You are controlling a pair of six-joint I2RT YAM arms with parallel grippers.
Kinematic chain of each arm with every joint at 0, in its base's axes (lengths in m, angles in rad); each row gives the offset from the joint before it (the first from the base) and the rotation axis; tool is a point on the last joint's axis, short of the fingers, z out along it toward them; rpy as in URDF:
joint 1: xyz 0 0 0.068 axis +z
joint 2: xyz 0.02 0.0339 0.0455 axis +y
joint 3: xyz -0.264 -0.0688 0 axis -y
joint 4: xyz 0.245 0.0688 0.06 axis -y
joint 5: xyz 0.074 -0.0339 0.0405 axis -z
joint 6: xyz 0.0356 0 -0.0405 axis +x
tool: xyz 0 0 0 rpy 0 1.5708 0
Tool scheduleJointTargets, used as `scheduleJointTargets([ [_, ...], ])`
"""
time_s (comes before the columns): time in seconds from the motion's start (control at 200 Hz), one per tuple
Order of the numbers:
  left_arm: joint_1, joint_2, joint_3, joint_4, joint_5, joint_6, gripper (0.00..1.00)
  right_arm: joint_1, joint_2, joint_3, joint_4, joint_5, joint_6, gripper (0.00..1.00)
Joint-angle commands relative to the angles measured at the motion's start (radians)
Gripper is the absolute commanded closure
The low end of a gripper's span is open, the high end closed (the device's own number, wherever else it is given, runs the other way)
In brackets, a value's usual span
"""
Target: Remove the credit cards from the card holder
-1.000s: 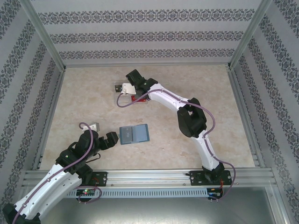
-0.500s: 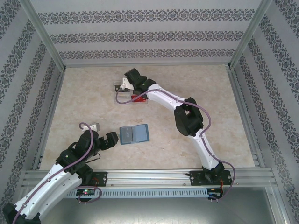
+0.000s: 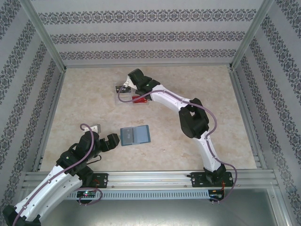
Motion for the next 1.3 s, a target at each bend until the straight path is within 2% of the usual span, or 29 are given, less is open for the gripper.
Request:
scheduleJointTargets([
  [0.0, 0.008, -0.002, -0.003, 0.027, 0.019, 0.014, 0.04, 0.007, -0.161, -0.061, -0.034, 0.014, 0.268, 0.76],
  [0.25, 0.006, 0.069, -0.004, 0.134, 0.041, 0.005, 0.07, 0.039, -0.476, -0.408, -0.034, -0.094, 0.645, 0.85],
  [0.415, 0.004, 0.160, 0.011, 0.224, 0.074, 0.003, 0.11, 0.036, -0.689, -0.687, 0.043, -0.324, 0.892, 0.97],
  [0.53, 0.000, 0.253, 0.047, 0.262, 0.115, 0.005, 0.17, 0.036, -0.758, -0.826, 0.093, -0.469, 1.012, 1.00],
  [0.62, -0.007, 0.340, 0.073, 0.275, 0.123, -0.004, 0.20, 0.041, -0.764, -0.919, 0.151, -0.586, 1.087, 1.00],
  [0.719, -0.028, 0.413, 0.078, 0.331, 0.132, -0.021, 0.21, 0.067, -0.736, -0.982, 0.192, -0.654, 1.123, 1.00],
  [0.959, -0.057, 0.544, 0.104, 0.396, 0.132, -0.038, 0.32, 0.131, -0.632, -1.065, 0.300, -0.681, 1.168, 1.00],
  [1.114, -0.067, 0.620, 0.124, 0.423, 0.131, -0.034, 0.36, 0.144, -0.566, -1.073, 0.331, -0.696, 1.183, 1.00],
  [1.299, -0.071, 0.708, 0.132, 0.473, 0.147, -0.030, 0.36, 0.146, -0.544, -1.096, 0.358, -0.689, 1.201, 1.00],
])
